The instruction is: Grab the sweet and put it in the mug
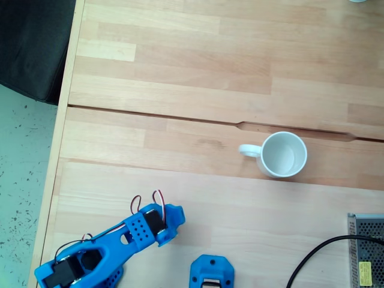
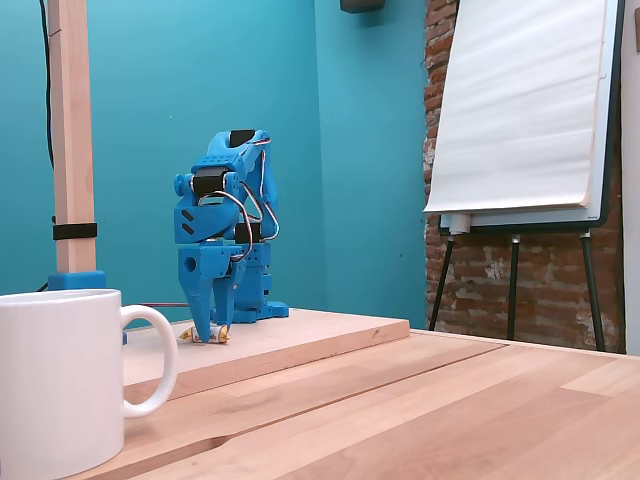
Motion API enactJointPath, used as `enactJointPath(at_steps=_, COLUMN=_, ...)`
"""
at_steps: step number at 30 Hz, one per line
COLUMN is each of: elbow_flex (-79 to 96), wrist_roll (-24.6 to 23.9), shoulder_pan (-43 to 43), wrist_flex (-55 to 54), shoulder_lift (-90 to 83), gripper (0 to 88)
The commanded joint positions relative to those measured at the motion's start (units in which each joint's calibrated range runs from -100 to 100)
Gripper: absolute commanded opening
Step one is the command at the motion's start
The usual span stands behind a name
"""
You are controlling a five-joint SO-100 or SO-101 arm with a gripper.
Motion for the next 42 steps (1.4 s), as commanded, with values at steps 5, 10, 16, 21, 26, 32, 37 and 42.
enactJointPath(at_steps=5, elbow_flex=1.2, wrist_roll=-0.2, shoulder_pan=-0.3, wrist_flex=-1.4, shoulder_lift=-0.5, gripper=13.3)
enactJointPath(at_steps=10, elbow_flex=1.6, wrist_roll=-0.3, shoulder_pan=-0.3, wrist_flex=-1.4, shoulder_lift=-0.6, gripper=0.6)
enactJointPath(at_steps=16, elbow_flex=1.3, wrist_roll=-0.3, shoulder_pan=-0.3, wrist_flex=-0.7, shoulder_lift=-0.6, gripper=0.0)
enactJointPath(at_steps=21, elbow_flex=0.7, wrist_roll=-0.5, shoulder_pan=-0.3, wrist_flex=0.9, shoulder_lift=-10.2, gripper=0.0)
enactJointPath(at_steps=26, elbow_flex=-2.3, wrist_roll=-4.2, shoulder_pan=-0.5, wrist_flex=15.1, shoulder_lift=-23.4, gripper=0.0)
enactJointPath(at_steps=32, elbow_flex=-20.3, wrist_roll=-16.1, shoulder_pan=-4.2, wrist_flex=35.3, shoulder_lift=-25.3, gripper=0.0)
enactJointPath(at_steps=37, elbow_flex=-36.5, wrist_roll=-27.1, shoulder_pan=-11.3, wrist_flex=41.4, shoulder_lift=-17.2, gripper=0.0)
enactJointPath(at_steps=42, elbow_flex=-51.8, wrist_roll=-41.8, shoulder_pan=-14.3, wrist_flex=41.3, shoulder_lift=-5.8, gripper=0.0)
